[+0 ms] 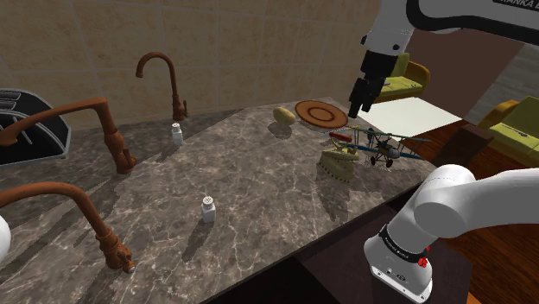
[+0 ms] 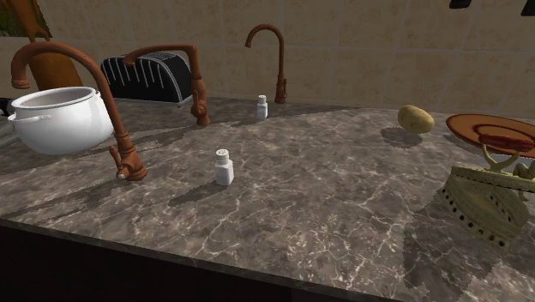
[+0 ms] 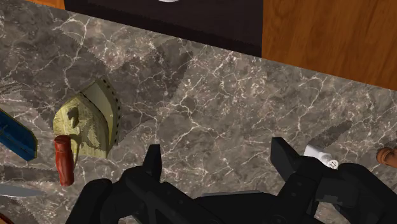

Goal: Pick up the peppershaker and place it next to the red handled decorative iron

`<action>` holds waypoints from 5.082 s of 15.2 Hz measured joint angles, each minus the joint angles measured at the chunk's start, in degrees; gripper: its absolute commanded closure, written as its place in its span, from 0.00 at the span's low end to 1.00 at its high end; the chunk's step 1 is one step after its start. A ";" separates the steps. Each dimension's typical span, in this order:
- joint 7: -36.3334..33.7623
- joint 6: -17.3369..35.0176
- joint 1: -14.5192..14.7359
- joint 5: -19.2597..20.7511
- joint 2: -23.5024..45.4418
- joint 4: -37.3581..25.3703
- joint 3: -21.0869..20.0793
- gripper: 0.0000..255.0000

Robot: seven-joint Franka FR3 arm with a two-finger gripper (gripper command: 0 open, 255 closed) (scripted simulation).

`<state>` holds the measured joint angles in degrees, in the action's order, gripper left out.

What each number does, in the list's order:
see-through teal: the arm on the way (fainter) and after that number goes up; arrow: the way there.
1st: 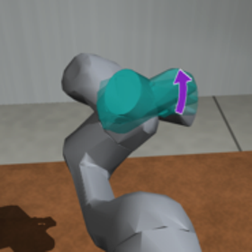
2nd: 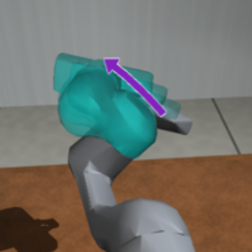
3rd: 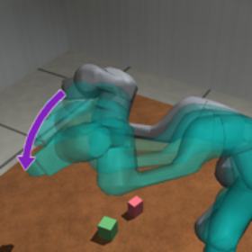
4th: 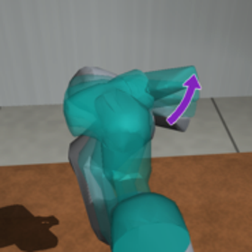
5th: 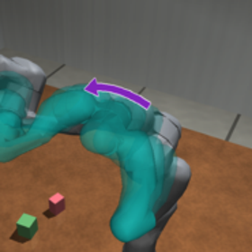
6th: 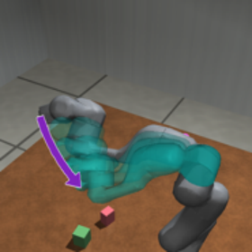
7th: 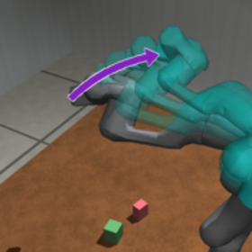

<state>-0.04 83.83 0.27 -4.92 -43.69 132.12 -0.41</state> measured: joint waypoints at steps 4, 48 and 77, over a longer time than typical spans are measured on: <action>-1.88 2.74 0.57 -1.57 1.37 1.46 -1.75 0.00; -37.10 49.47 14.97 0.36 71.15 -22.73 -21.77 0.00; -37.40 43.54 14.15 -0.98 66.27 -24.09 -22.70 1.00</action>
<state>-37.44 127.37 14.41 -5.90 22.58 108.03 -23.11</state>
